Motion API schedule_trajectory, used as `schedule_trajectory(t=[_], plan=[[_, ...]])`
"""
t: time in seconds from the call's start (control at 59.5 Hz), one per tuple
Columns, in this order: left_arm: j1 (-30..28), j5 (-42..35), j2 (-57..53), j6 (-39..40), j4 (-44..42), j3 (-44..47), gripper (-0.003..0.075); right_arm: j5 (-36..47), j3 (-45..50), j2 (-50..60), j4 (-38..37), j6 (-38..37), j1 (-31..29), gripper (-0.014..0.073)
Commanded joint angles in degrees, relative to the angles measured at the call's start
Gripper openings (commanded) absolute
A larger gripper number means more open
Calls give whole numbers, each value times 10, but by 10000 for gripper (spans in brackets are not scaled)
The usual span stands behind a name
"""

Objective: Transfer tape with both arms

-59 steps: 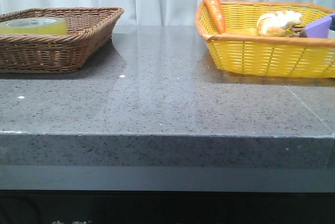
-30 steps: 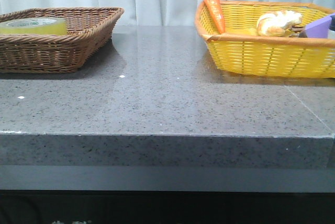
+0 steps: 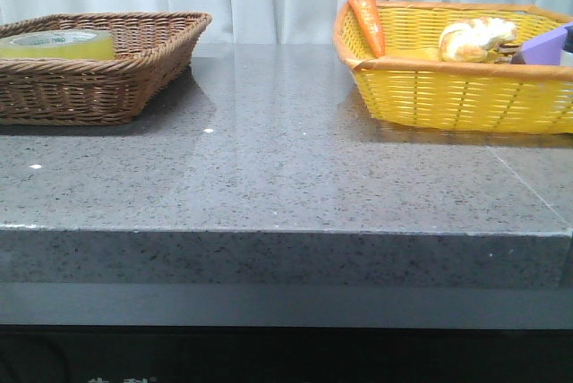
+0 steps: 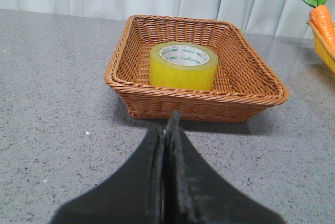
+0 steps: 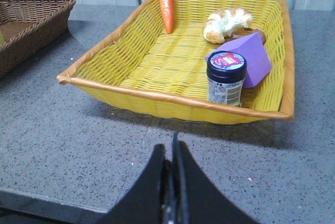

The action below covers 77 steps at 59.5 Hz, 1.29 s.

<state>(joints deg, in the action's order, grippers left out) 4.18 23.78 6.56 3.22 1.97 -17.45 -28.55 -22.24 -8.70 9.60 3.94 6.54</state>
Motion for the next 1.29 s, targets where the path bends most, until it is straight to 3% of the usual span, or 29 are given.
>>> schedule_trajectory(t=[0.0,0.387,0.639,0.689,1.278], plan=[[2,-44,2,5,6,-14,-20,45,-13,-5,1,1,-4,-90],[1,-53,-80,5,6,82,-20,45,-13,-5,1,1,-4,-90],[1,-178,-80,5,6,204,-20,45,-13,-5,1,1,-4,-90],[1,-153,-80,5,6,201,-20,45,-13,-5,1,1,-4,-90],[1,-164,-80,5,6,202,-20,45,-13,-5,1,1,-4,-90]])
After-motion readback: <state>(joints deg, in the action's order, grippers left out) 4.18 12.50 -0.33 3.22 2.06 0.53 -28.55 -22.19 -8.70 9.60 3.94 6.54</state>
